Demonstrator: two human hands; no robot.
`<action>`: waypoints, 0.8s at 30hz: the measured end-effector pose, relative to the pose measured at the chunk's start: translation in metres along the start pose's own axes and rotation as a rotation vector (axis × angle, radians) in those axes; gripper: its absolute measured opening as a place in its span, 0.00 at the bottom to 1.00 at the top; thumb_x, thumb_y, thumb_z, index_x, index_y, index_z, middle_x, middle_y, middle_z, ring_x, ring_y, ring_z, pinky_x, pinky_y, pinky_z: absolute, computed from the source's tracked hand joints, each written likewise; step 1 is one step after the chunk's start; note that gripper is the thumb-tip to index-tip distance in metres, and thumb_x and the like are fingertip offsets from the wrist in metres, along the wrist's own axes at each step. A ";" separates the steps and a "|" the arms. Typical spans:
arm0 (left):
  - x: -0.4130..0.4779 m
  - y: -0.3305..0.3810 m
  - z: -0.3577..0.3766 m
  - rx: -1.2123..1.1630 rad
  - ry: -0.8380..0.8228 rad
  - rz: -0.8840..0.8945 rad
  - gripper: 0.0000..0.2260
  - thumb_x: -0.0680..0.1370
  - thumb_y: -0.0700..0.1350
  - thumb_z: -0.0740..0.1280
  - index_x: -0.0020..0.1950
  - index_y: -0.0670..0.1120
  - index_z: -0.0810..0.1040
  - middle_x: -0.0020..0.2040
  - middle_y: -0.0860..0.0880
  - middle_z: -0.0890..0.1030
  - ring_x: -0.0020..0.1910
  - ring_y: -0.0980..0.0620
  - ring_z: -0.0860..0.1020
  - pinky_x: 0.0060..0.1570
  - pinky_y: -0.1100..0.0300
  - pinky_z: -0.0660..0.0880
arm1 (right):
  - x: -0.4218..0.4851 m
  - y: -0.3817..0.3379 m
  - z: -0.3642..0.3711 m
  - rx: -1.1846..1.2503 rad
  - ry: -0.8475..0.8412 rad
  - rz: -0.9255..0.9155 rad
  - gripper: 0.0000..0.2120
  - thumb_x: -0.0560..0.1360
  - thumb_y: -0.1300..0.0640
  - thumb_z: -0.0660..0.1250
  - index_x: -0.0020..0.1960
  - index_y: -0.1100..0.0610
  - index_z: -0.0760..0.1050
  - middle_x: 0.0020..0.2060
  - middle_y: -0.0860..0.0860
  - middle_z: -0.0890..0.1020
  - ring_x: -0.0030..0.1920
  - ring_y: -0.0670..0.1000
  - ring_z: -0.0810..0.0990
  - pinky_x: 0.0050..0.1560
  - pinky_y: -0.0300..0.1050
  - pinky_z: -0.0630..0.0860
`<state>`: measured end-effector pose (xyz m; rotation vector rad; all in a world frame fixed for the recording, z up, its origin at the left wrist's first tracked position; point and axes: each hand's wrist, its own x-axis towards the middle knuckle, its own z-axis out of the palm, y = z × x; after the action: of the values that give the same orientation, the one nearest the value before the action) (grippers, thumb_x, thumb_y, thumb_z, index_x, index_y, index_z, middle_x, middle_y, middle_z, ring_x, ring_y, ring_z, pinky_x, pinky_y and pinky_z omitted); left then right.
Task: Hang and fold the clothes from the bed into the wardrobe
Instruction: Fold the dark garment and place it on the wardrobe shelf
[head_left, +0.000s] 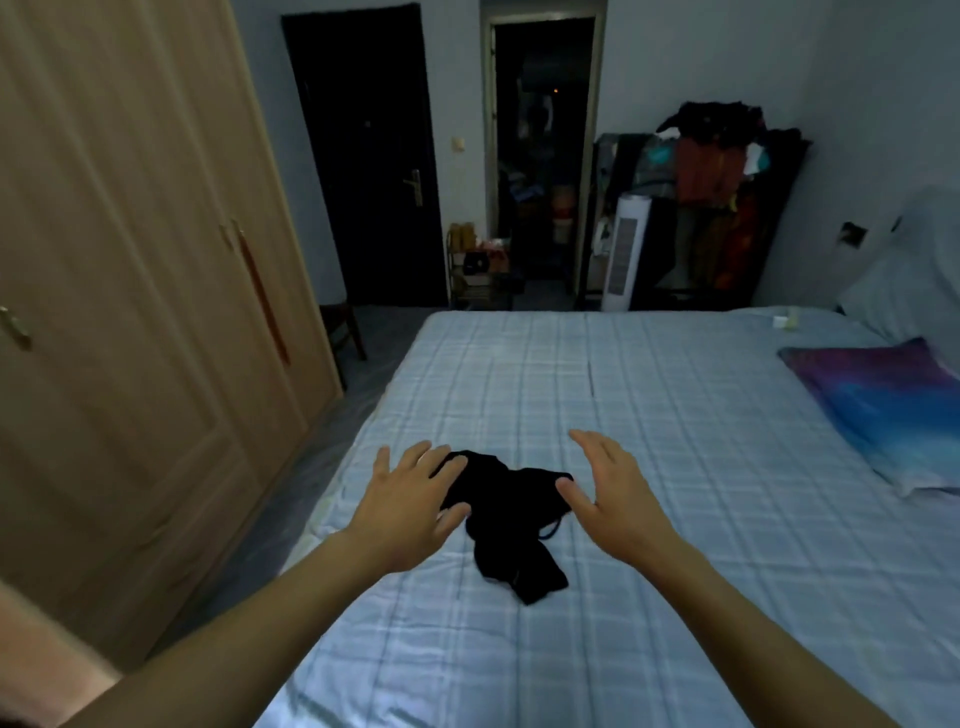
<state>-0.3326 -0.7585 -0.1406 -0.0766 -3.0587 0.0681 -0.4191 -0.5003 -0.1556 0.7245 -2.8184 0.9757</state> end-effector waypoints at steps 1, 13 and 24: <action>0.008 0.003 0.004 -0.006 -0.002 -0.001 0.28 0.83 0.63 0.52 0.80 0.54 0.55 0.80 0.52 0.58 0.80 0.48 0.53 0.76 0.38 0.50 | -0.002 0.012 -0.003 -0.003 0.002 0.024 0.30 0.80 0.46 0.62 0.79 0.52 0.58 0.77 0.53 0.62 0.77 0.53 0.58 0.74 0.58 0.60; 0.108 -0.026 0.057 -0.136 -0.027 0.020 0.26 0.82 0.61 0.55 0.78 0.53 0.59 0.79 0.51 0.61 0.79 0.48 0.56 0.75 0.38 0.52 | 0.058 0.057 0.011 -0.124 -0.048 0.141 0.30 0.80 0.47 0.63 0.78 0.53 0.58 0.77 0.53 0.63 0.76 0.54 0.60 0.74 0.57 0.62; 0.215 -0.111 0.109 -0.224 -0.114 0.082 0.26 0.83 0.60 0.55 0.79 0.51 0.59 0.80 0.49 0.58 0.79 0.47 0.54 0.75 0.39 0.52 | 0.164 0.045 0.084 -0.273 -0.202 0.231 0.30 0.80 0.46 0.63 0.78 0.51 0.57 0.77 0.53 0.61 0.76 0.54 0.59 0.73 0.55 0.64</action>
<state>-0.5613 -0.8623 -0.2264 -0.2187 -3.1625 -0.2744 -0.5779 -0.5877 -0.2125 0.4992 -3.1794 0.5457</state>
